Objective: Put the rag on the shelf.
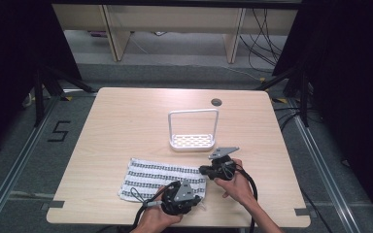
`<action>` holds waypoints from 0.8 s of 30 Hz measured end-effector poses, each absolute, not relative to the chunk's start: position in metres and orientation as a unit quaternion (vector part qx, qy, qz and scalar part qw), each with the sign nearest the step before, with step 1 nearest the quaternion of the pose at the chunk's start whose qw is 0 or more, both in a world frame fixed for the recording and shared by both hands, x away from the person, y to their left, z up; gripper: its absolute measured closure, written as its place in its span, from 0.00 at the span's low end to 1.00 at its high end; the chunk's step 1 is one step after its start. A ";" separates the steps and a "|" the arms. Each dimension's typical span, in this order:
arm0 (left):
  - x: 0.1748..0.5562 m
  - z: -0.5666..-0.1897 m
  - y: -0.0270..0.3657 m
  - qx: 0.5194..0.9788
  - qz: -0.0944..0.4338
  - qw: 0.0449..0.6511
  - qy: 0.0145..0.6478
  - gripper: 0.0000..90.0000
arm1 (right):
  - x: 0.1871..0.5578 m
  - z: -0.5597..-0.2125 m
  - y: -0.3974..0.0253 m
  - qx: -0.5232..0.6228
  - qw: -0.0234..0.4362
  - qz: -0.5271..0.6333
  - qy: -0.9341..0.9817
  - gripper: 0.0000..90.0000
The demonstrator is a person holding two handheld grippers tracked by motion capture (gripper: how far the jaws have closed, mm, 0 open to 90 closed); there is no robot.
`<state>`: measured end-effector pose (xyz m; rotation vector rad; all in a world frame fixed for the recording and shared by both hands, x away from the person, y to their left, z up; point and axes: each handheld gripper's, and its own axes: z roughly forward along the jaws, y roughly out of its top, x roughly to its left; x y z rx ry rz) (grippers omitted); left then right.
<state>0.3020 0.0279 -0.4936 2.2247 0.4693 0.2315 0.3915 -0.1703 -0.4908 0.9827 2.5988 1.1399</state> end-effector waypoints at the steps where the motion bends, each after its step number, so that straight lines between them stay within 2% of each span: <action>1: 0.301 -0.490 0.029 0.880 0.089 0.423 0.196 0.95 | 0.390 -0.488 -0.170 0.331 0.070 0.388 0.857 0.96; 14: 0.304 -0.445 0.054 0.857 0.110 0.462 0.199 0.95 | 0.387 -0.448 -0.166 0.322 0.068 0.424 0.844 0.96; 19: 0.304 -0.420 0.063 0.849 0.117 0.473 0.203 0.95 | 0.389 -0.423 -0.166 0.321 0.072 0.445 0.833 0.96; 20: 0.304 -0.414 0.065 0.848 0.123 0.476 0.200 0.95 | 0.388 -0.415 -0.165 0.328 0.056 0.449 0.830 0.97; 24: 0.305 -0.391 0.073 0.840 0.138 0.488 0.195 0.95 | 0.390 -0.389 -0.166 0.311 0.073 0.462 0.827 0.97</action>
